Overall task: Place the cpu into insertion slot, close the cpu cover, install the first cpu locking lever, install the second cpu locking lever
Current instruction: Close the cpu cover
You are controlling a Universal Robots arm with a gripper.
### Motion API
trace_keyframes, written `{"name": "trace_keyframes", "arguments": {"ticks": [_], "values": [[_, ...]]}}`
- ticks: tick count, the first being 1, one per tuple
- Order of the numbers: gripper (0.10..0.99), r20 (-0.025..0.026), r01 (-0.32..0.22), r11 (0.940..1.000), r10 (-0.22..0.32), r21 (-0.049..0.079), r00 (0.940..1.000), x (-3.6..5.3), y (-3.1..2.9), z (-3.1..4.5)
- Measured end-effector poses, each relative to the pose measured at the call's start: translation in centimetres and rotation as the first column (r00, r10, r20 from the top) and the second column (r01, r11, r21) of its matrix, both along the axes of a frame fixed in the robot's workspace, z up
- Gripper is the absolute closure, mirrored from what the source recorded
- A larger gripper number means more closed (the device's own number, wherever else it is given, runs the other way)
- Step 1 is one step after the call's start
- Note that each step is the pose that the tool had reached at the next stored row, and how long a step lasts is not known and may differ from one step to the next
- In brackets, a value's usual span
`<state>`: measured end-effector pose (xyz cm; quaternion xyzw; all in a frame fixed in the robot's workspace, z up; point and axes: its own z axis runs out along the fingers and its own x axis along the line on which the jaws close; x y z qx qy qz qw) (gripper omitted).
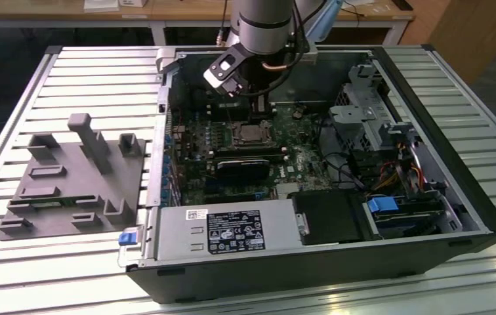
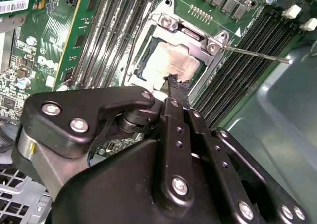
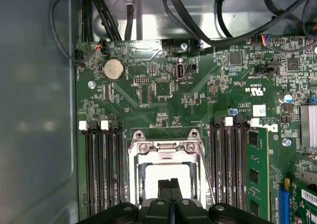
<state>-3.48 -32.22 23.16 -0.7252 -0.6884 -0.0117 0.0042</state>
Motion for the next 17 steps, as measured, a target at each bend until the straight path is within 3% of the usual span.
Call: {"name": "trace_keyframes", "arguments": {"ticks": [6, 10, 14, 17], "values": [[0.984, 0.0001, -0.005, 1.0, 0.005, 0.0, 1.0, -0.01, 0.0, -0.01], [0.984, 0.0001, -0.051, 0.9987, 0.051, 0.0, 0.9987, -0.01, 0.0, -0.01], [0.984, 0.0001, -0.122, 0.9926, 0.122, 0.0, 0.9926, -0.01, 0.0, -0.03], [0.984, 0.0, -0.177, 0.9843, 0.177, -0.001, 0.9843, -0.01, 0.01, -0.05]]}}
